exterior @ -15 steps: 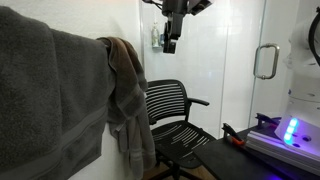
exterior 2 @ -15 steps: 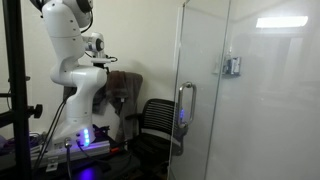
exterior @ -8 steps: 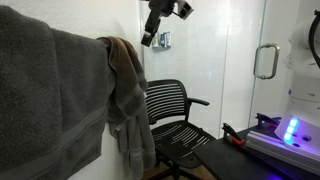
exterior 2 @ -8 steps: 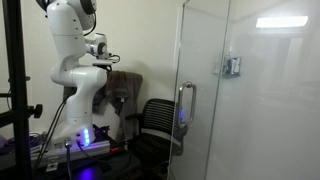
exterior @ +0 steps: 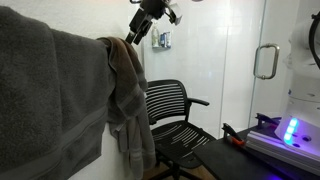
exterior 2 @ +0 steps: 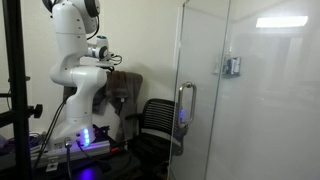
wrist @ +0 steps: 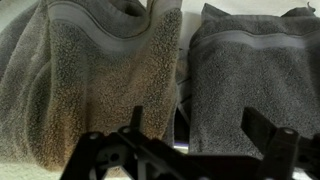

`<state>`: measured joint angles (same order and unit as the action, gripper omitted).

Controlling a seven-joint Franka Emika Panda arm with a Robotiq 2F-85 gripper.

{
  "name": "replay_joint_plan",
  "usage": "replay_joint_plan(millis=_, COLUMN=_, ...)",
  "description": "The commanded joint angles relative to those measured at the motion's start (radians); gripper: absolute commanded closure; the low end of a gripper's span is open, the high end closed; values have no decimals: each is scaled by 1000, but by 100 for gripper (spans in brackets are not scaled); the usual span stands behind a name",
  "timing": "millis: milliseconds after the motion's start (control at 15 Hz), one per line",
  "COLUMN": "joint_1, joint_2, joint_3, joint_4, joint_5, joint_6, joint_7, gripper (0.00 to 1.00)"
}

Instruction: Pick up the small towel and place it on the chair

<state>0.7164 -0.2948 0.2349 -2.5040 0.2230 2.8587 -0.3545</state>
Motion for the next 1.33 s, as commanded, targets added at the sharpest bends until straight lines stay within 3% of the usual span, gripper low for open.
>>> replay_joint_plan(millis=0, joint_1=-61, joint_2=51, joint_3=32, joint_4=-3, joint_5=-101, joint_6=77, joint_7=87, gripper=0)
replay_joint_plan(millis=133, joint_1=-66, joint_2=112, joint_3=21, joint_4=16, joint_5=-99, joint_6=131, joint_7=122, gripper=0)
replay_joint_plan(millis=400, joint_1=-1, joint_2=225, joint_3=-25, joint_4=53, joint_5=43, joint_6=176, joint_7=106, gripper=0)
replay_joint_plan(millis=467, joint_1=-34, joint_2=157, joint_3=-2, joint_4=16, joint_5=-14, joint_6=148, joint_7=122, gripper=0)
replay_joint_plan(millis=667, joint_1=-17, joint_2=212, joint_3=-10, joint_4=39, joint_5=20, joint_6=161, joint_7=121, gripper=0)
replay_joint_plan(millis=1000, joint_1=-57, joint_2=276, joint_3=-28, joint_4=78, joint_5=-40, joint_6=187, joint_7=168, gripper=0)
replay_joint_plan(millis=1067, joint_1=-58, joint_2=283, joint_3=-31, joint_4=88, joint_5=-41, joint_6=186, joint_7=163, gripper=25)
replay_joint_plan(millis=1133, joint_1=-56, joint_2=289, joint_3=-34, joint_4=101, joint_5=-34, joint_6=178, joint_7=153, gripper=26)
replay_joint_plan(millis=1267, joint_1=-42, joint_2=296, joint_3=-32, joint_4=118, joint_5=9, joint_6=172, joint_7=132, gripper=40)
